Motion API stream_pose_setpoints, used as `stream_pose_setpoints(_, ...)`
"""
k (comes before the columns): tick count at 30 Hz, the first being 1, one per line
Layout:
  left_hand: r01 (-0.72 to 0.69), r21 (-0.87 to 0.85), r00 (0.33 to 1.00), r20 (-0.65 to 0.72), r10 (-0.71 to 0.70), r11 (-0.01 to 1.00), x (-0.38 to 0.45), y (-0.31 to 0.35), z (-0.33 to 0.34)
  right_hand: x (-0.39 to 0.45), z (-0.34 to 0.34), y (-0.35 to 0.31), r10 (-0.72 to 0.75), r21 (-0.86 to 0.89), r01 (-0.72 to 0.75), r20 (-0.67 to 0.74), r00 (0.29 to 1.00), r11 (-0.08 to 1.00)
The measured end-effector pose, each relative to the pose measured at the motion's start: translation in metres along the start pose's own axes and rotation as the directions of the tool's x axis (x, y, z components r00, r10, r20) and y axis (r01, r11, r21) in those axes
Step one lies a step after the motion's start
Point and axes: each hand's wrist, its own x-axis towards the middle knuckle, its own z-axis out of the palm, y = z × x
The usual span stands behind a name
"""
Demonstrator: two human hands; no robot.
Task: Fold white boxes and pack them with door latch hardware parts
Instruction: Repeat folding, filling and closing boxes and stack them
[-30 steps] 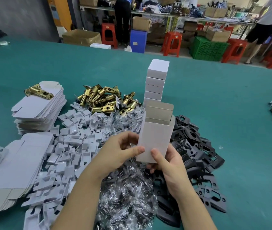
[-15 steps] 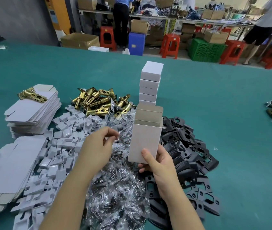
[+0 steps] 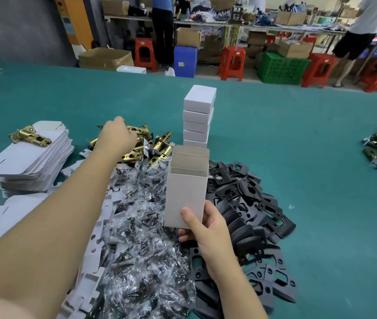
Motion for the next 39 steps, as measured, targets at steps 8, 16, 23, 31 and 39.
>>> stream_pose_setpoints(8, 0.117, -0.196, 0.993, 0.047, -0.109, 0.974, 0.036, -0.009, 0.014, 0.0, -0.002, 0.0, 0.004, -0.015, -0.004, 0.015, 1.0, 1.0)
stream_pose_setpoints(16, 0.095, -0.221, 0.988, -0.101, -0.12, 0.971, 0.031, -0.006, 0.023, 0.0, -0.001, 0.0, 0.0, -0.03, 0.001, 0.027, 1.0, 1.0)
stream_pose_setpoints(23, -0.159, -0.383, 0.961, -0.273, 0.053, 0.91, -0.003, 0.007, -0.027, 0.0, -0.001, 0.0, -0.005, -0.047, 0.007, 0.024, 1.0, 0.999)
stream_pose_setpoints(31, -0.489, -0.491, 0.87, -0.217, 0.443, 0.721, -0.11, 0.018, -0.101, -0.002, -0.001, -0.002, -0.019, -0.041, 0.02, 0.022, 1.0, 0.999)
stream_pose_setpoints(39, -0.576, -0.43, 0.817, -0.288, 0.499, 0.695, -0.145, 0.018, -0.112, -0.007, 0.0, -0.007, -0.029, -0.012, 0.029, 0.031, 0.999, 0.999)
